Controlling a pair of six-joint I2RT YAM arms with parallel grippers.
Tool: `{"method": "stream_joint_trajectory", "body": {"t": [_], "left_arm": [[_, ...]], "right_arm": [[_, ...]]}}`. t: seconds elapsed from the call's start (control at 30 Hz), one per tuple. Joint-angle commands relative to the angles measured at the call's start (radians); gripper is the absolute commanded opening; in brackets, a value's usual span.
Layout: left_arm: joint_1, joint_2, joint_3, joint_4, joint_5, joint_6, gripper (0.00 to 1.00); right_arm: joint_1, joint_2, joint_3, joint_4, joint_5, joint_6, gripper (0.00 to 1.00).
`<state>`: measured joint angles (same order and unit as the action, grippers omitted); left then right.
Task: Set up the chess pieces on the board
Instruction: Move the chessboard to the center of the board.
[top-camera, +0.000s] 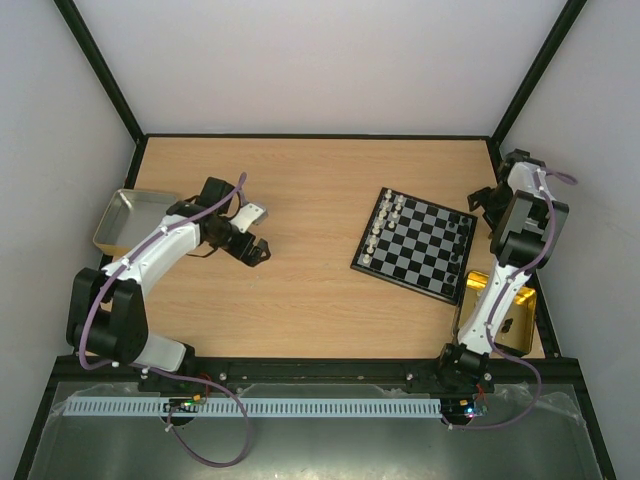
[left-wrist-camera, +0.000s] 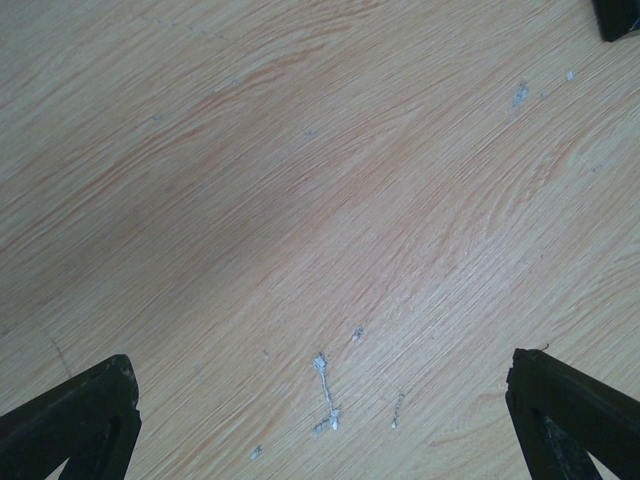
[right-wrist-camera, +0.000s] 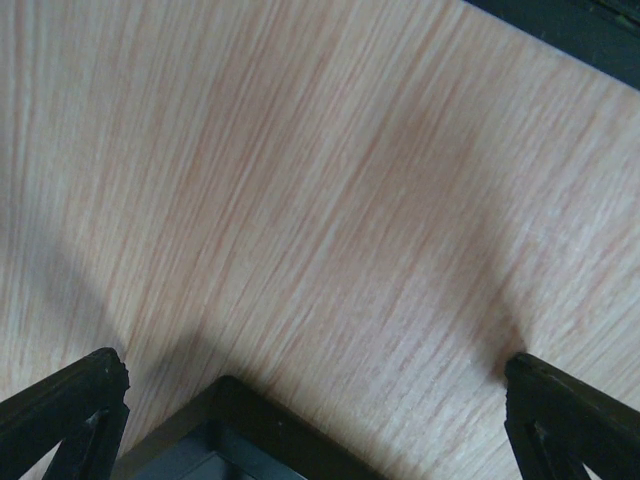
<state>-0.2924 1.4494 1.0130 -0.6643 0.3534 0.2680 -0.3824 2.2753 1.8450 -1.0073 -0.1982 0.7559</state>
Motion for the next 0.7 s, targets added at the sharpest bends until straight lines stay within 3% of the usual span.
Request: {"method": "stream_joint_trajectory", "body": {"t": [0.0, 0.67], "left_arm": [[-0.003, -0.021, -0.011, -0.006, -0.014, -0.001, 0.99], [-0.002, -0.036, -0.005, 0.003, -0.008, -0.003, 1.00]], "right_arm": [[-0.004, 0.053, 0.024, -0.011, -0.040, -0.028, 0.98], [0.122, -0.101, -0.258, 0.075, -0.089, -0.037, 0.98]]}}
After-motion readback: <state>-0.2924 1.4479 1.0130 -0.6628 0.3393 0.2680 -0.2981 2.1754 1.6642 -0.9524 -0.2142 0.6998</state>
